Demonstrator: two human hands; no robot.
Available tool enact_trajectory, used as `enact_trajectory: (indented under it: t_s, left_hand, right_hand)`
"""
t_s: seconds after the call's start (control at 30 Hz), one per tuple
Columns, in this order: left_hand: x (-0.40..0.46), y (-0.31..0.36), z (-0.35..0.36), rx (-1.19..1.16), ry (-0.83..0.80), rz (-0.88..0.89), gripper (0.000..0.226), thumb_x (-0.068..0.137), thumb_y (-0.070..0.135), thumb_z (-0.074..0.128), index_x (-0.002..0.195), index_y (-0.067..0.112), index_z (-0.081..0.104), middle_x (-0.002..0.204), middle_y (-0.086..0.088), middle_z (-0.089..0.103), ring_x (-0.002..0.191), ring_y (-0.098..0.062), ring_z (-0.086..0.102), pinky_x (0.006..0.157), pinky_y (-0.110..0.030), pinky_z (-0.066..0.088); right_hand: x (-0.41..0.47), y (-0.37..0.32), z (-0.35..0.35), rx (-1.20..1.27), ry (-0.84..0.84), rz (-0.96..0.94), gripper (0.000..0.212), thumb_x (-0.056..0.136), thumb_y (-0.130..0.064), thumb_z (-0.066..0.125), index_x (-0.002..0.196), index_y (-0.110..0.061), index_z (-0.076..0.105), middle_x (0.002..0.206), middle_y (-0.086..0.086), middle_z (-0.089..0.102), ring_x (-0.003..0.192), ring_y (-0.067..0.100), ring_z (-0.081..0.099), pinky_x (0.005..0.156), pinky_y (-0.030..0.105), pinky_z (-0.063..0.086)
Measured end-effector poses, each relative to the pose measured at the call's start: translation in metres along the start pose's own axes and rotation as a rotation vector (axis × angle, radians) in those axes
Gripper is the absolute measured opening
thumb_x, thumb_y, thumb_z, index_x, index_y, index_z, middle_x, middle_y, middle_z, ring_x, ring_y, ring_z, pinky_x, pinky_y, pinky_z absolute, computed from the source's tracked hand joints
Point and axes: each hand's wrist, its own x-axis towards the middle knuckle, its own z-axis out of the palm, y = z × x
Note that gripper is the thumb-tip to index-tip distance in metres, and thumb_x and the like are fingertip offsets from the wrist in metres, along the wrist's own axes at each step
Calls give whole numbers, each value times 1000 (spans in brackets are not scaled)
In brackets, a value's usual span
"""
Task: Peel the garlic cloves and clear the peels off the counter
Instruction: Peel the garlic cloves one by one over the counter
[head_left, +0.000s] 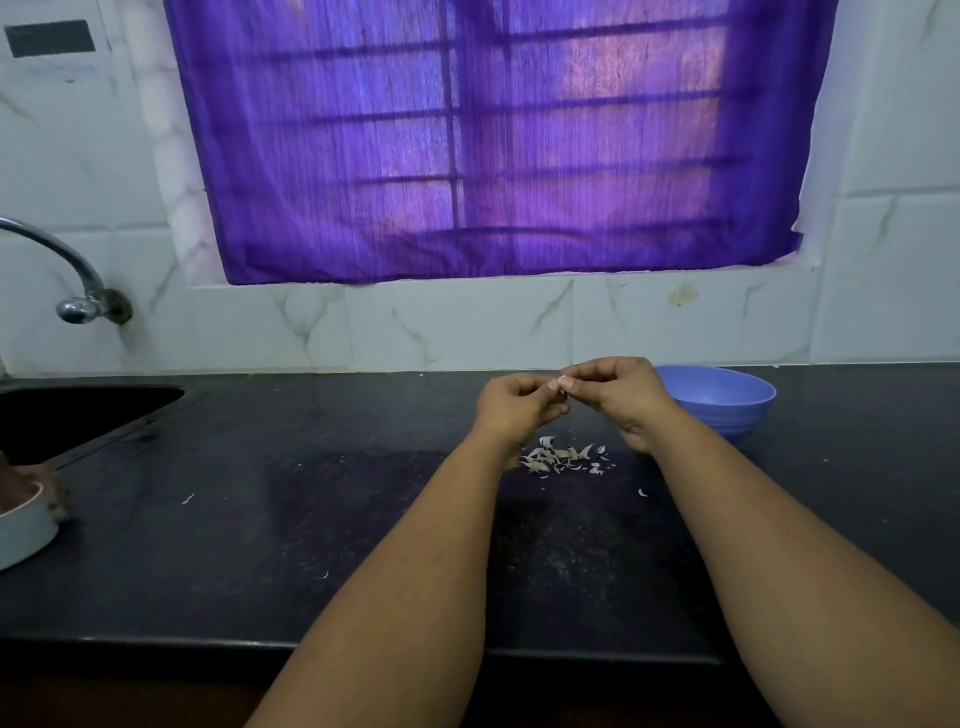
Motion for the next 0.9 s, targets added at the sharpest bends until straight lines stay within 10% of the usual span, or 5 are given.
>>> enact_trajectory:
  t_s: [0.9]
  left_hand:
    - [-6, 4, -5, 79, 61, -7, 8, 80, 1, 74, 87, 3, 72, 69, -5, 70, 59, -9, 66, 61, -20, 51]
  right_hand:
    - [3, 4, 2, -211, -125, 46, 16, 95, -9, 58, 80, -8, 64, 65, 2, 57, 61, 10, 47, 60, 21, 43]
